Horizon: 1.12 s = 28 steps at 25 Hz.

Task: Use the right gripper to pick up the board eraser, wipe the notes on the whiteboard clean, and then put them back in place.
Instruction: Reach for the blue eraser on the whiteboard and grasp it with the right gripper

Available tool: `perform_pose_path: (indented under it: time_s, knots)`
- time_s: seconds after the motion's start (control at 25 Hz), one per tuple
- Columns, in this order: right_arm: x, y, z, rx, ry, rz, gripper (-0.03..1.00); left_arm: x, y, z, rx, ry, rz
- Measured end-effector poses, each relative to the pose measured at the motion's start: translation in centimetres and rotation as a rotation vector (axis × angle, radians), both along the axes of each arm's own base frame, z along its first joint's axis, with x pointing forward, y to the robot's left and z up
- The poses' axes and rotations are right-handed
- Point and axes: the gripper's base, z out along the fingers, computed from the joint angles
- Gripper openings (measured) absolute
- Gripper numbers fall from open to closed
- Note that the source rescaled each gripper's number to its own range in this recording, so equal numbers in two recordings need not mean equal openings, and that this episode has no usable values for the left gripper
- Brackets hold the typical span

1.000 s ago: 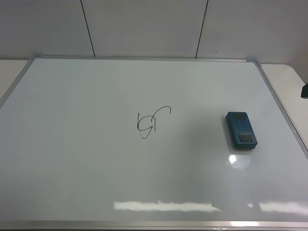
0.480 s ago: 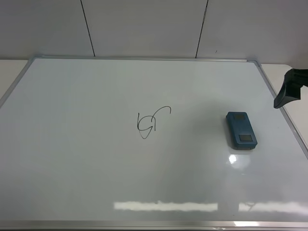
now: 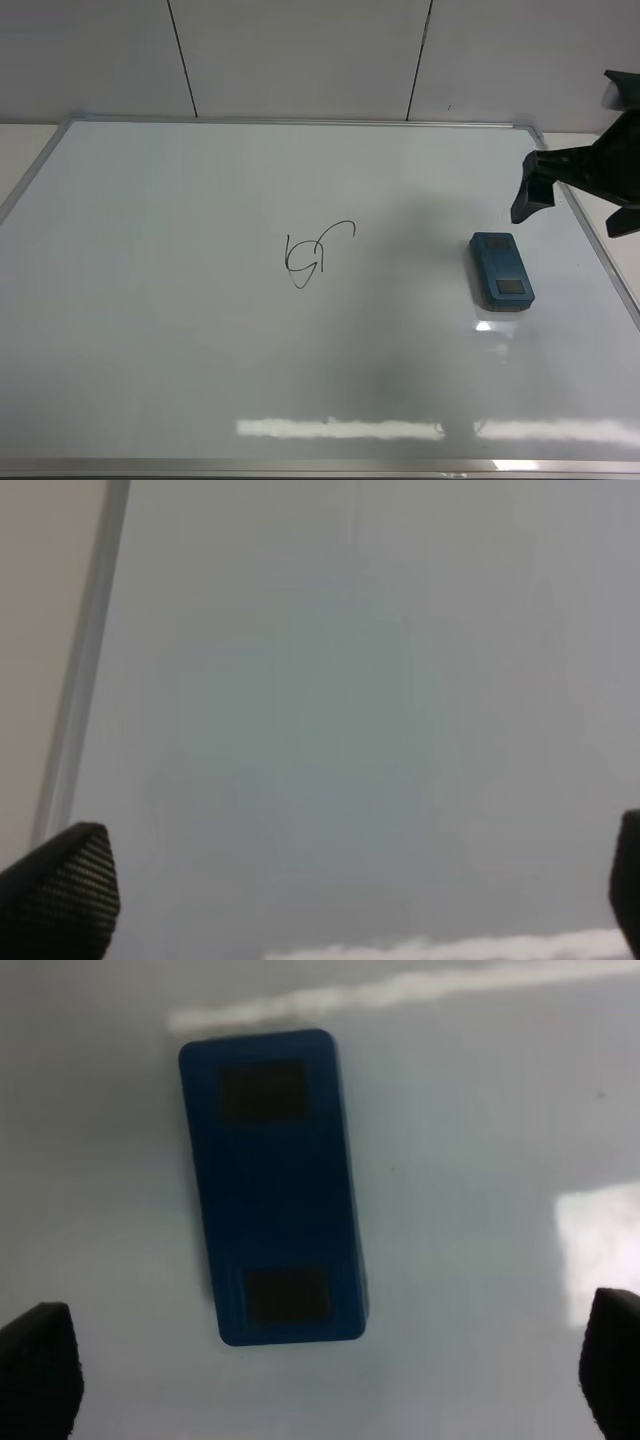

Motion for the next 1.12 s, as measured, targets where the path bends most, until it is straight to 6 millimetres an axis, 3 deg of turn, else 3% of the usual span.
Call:
perform_pose_path:
  time_s: [0.24, 0.6, 1.12]
  knots:
    - [1.4, 1.5, -3.1, 0.01, 0.069, 0.018, 1.0, 0.0, 0.0, 0.0, 0.0, 0.0, 0.0]
    - [2.9, 1.6, -7.3, -0.023, 0.153, 0.011, 1.0, 0.0, 0.0, 0.0, 0.0, 0.0, 0.0]
    - [3.5, 3.0, -9.3, -0.067, 0.145, 0.094, 1.0, 0.0, 0.0, 0.0, 0.0, 0.0, 0.0]
